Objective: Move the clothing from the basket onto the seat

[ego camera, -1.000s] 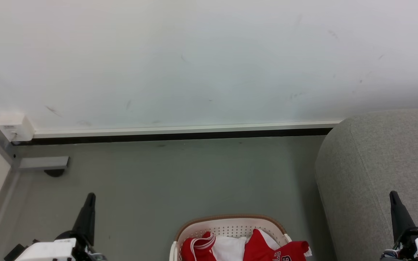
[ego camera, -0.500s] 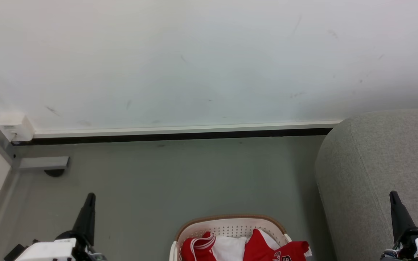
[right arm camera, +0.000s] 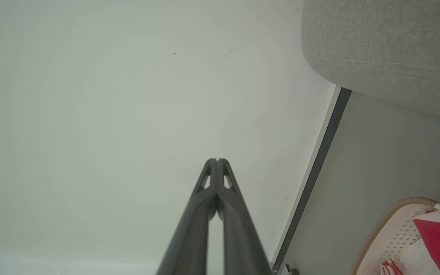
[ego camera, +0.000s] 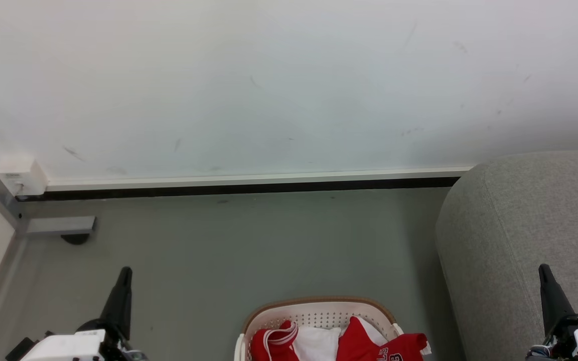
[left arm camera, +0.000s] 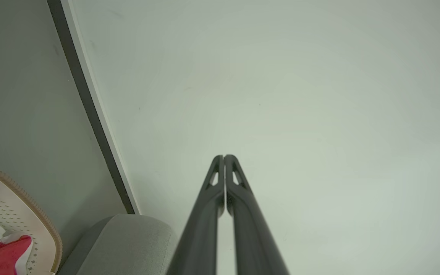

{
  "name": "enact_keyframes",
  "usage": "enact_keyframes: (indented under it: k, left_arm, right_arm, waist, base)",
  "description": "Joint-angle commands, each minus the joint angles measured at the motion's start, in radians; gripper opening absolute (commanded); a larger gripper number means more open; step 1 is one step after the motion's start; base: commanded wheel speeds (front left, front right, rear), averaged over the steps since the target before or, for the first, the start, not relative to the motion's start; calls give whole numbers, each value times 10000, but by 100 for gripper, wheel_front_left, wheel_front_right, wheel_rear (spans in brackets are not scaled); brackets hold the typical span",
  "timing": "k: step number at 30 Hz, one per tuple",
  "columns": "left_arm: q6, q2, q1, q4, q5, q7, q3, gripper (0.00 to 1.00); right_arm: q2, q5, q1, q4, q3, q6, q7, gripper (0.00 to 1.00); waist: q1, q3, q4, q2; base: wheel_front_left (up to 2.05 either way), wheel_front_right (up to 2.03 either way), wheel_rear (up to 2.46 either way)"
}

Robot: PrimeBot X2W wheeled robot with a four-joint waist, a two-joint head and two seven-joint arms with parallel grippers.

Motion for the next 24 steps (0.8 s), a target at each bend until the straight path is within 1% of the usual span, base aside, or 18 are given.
enact_keyframes:
  k: [1,24]
  left_arm:
    - [-65,74,-77,8,-142,45,19,0]
    - [-65,74,-76,8,-142,44,19,0]
  right_arm:
    - [-1,-66,-101,15,-40,-21,43,0]
    - [0,-67,-101,15,-39,-21,43,0]
  waist:
    - [0,0,0,-1]
    - [0,0,0,-1]
  base:
    - [0,0,0]
    - [0,0,0]
